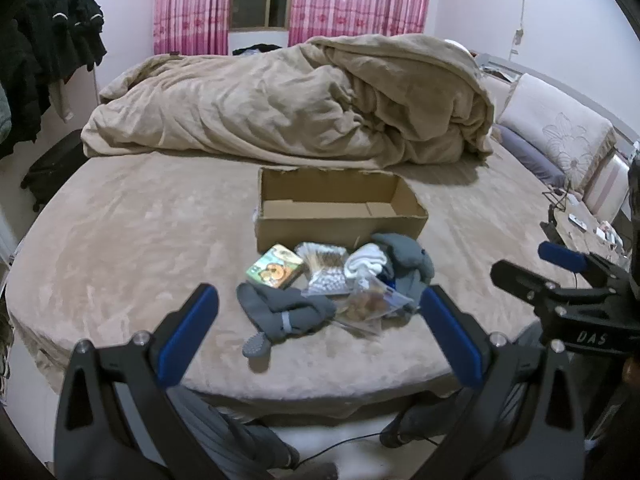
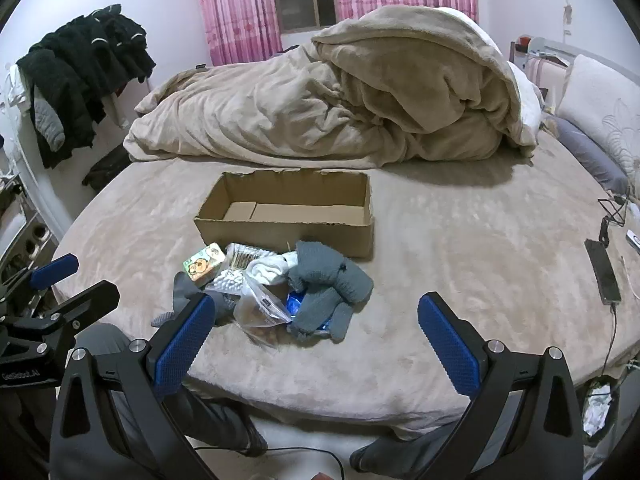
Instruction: Organize objects
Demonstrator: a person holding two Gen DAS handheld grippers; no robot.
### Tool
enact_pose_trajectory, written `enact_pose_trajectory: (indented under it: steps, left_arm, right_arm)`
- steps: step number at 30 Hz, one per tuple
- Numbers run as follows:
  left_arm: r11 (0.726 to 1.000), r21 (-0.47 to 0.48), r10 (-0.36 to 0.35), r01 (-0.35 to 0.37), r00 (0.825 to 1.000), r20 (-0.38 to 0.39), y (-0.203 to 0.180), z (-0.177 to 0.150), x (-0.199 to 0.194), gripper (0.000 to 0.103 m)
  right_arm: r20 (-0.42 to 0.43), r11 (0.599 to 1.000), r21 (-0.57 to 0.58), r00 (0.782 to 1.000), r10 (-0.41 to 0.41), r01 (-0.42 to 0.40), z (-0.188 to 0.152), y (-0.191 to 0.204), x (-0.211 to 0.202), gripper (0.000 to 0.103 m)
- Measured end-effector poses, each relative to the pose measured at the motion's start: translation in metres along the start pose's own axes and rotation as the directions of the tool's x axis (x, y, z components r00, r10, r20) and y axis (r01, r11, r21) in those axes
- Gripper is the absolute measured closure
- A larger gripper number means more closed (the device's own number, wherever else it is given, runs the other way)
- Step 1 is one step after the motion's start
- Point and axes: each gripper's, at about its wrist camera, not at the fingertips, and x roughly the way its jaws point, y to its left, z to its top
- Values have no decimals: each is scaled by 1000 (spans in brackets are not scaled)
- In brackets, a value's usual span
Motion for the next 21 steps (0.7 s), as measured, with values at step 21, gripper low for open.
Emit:
enact_pose_trajectory:
  steps: [21]
  left_arm:
    - [999, -24, 32, -31, 999, 35, 6, 1, -4, 1]
  right_arm:
    - [-13, 1000, 4, 1000, 2, -2, 0, -2, 5, 0]
